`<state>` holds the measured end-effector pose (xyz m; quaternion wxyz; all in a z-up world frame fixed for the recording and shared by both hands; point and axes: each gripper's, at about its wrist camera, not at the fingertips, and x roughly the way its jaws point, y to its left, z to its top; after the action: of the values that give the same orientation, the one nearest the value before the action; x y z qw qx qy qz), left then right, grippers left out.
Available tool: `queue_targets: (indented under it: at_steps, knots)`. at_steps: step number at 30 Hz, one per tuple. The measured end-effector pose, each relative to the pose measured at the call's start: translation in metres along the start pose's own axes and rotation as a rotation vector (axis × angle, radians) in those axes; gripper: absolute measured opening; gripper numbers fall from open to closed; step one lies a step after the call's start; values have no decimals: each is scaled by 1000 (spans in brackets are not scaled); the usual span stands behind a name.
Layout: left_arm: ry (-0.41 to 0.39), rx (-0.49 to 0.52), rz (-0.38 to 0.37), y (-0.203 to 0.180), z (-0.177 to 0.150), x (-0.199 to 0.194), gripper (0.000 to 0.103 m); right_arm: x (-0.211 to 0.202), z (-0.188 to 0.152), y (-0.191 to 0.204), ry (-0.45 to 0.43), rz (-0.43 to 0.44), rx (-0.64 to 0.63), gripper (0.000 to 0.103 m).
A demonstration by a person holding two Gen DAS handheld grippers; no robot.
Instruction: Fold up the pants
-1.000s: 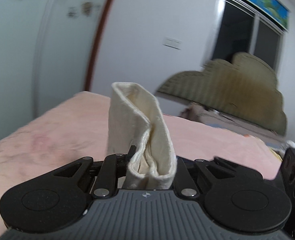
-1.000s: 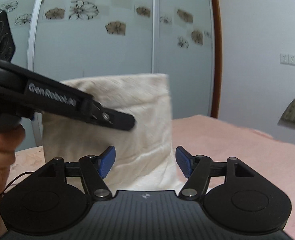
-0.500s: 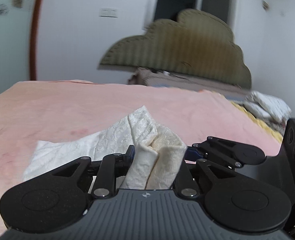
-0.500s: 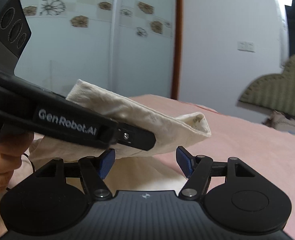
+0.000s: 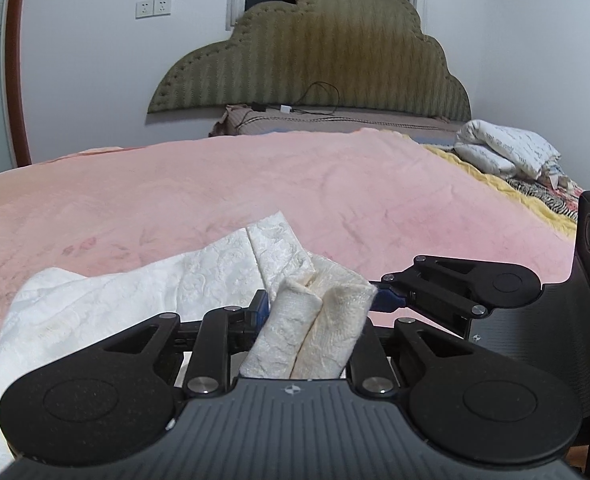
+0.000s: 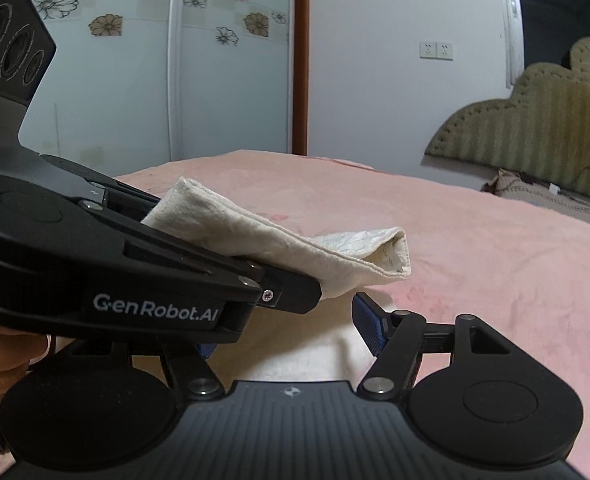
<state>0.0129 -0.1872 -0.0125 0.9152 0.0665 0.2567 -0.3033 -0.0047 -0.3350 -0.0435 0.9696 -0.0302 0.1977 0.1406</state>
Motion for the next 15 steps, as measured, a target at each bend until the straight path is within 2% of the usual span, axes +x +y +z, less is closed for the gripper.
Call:
queue_targets:
  at_steps: [1,2,4,5,7,11,13,15]
  knots:
    - [9,7,-10,-1,1,3,22,2,-1,-1,13,-4,14,67]
    - [21,11,-24,-1,0,6,29,3,-2,-2,26,-6,26,68]
    - [50,-1,-48,1,-1,11,34,3,-2,-3,53,-11,48,68]
    - [64,-11,-66,2,-2,13,40,2,-4,-3,67,-21,58,73]
    - [89,-40,-115,6,-2,14,53,-3,-7,-5,100,-64,86,75]
    - [112,-84,-242,18,0,8,63,-22,-16,-18,151,-147,184,75]
    - [113,-95,-288,26,5,0,66,-36,-20,-23,144,-201,226,75]
    - [94,-96,-300,41,8,-11,69,-50,-19,-25,115,-277,260,76]
